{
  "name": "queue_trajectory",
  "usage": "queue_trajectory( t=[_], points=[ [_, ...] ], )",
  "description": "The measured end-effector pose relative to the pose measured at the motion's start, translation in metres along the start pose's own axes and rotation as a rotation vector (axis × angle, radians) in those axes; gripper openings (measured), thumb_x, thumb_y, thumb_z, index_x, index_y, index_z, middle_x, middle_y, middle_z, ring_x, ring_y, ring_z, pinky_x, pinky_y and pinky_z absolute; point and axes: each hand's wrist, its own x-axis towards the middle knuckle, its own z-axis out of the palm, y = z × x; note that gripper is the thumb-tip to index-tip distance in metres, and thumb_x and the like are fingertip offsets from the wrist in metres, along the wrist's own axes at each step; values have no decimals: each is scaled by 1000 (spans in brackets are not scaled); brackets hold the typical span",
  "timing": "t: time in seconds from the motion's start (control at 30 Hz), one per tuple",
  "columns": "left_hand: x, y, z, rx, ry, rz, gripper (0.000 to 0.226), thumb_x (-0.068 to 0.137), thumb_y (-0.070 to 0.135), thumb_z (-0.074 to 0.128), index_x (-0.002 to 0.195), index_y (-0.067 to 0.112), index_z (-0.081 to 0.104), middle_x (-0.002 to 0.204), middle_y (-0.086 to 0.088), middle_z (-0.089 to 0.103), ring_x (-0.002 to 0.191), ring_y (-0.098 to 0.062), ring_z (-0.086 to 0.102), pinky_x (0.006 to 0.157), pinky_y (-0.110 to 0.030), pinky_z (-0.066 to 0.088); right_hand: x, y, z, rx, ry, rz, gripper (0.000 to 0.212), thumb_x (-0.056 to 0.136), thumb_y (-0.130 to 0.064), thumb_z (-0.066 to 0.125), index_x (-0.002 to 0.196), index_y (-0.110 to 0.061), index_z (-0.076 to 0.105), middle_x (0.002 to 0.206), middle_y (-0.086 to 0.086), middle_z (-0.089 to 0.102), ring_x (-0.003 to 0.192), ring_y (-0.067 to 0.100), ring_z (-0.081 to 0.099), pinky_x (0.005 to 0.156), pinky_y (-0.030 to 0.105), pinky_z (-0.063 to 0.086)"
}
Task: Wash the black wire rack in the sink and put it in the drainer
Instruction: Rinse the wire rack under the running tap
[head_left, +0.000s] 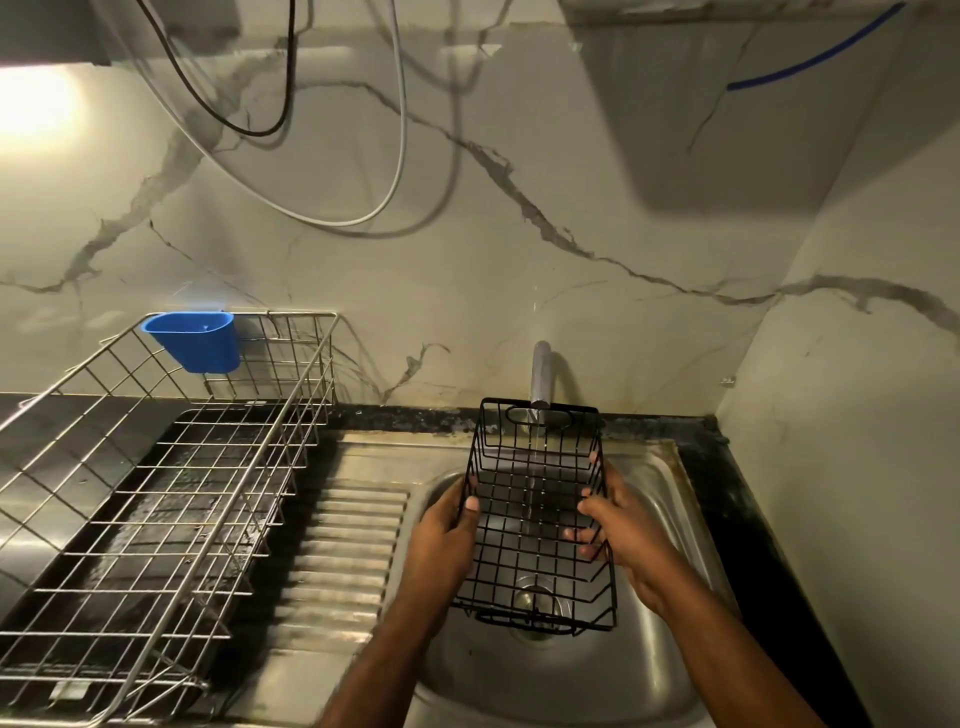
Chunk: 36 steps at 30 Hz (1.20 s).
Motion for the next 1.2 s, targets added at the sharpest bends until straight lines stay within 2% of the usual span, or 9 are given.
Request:
queue_trajectory(
  t=[0.17, 0.3, 0.4, 0.57, 0.7, 0.93, 1.2],
  points=[
    [1, -5, 2, 52, 3, -36, 35, 104, 35, 53, 137, 47, 57, 127, -14, 66, 118, -49, 59, 94, -62, 52, 0, 8, -2, -13, -6, 2, 70, 100, -8, 49, 150, -50, 25, 132, 1, 44, 99, 29, 71, 68, 30, 57],
    [0, -6, 2, 84, -7, -12, 35, 104, 34, 53, 136, 48, 57, 123, -8, 69, 114, -44, 63, 90, -58, 55, -1, 12, -4, -2, -8, 9, 70, 99, -6, 48, 151, -48, 27, 134, 1, 41, 97, 30, 71, 69, 31, 57],
    [1, -6, 4, 69, -10, -20, 34, 104, 36, 53, 136, 47, 57, 126, -9, 68, 117, -43, 62, 93, -59, 54, 0, 12, -5, 2, -9, 1, 69, 99, -5, 47, 151, -47, 27, 133, 2, 43, 98, 31, 70, 68, 31, 56],
    [2, -7, 5, 53, -10, -18, 34, 104, 34, 53, 135, 46, 58, 125, -9, 68, 117, -43, 62, 94, -59, 53, 2, 10, -5, 11, -7, -8, 68, 99, -5, 47, 149, -47, 29, 123, -3, 50, 98, 31, 71, 68, 32, 56],
    [4, -7, 5, 49, -7, -30, 34, 104, 36, 54, 136, 45, 58, 126, -10, 68, 118, -43, 62, 95, -58, 53, 1, 11, -5, 12, -9, -12, 68, 99, -6, 48, 148, -49, 30, 132, 3, 46, 99, 32, 70, 66, 28, 57],
    [4, -7, 2, 52, -18, -35, 33, 103, 38, 54, 134, 50, 58, 127, -12, 65, 119, -46, 60, 96, -61, 51, 1, 11, -4, 3, -18, -13, 69, 99, -6, 47, 150, -48, 28, 137, 4, 44, 97, 30, 71, 66, 28, 58],
    [2, -3, 2, 75, -6, -22, 34, 103, 38, 53, 134, 51, 57, 125, -9, 68, 117, -43, 63, 95, -60, 55, 0, 12, -5, -5, -10, -2, 70, 98, -5, 46, 150, -48, 27, 135, 4, 45, 97, 31, 71, 64, 28, 57]
  ],
)
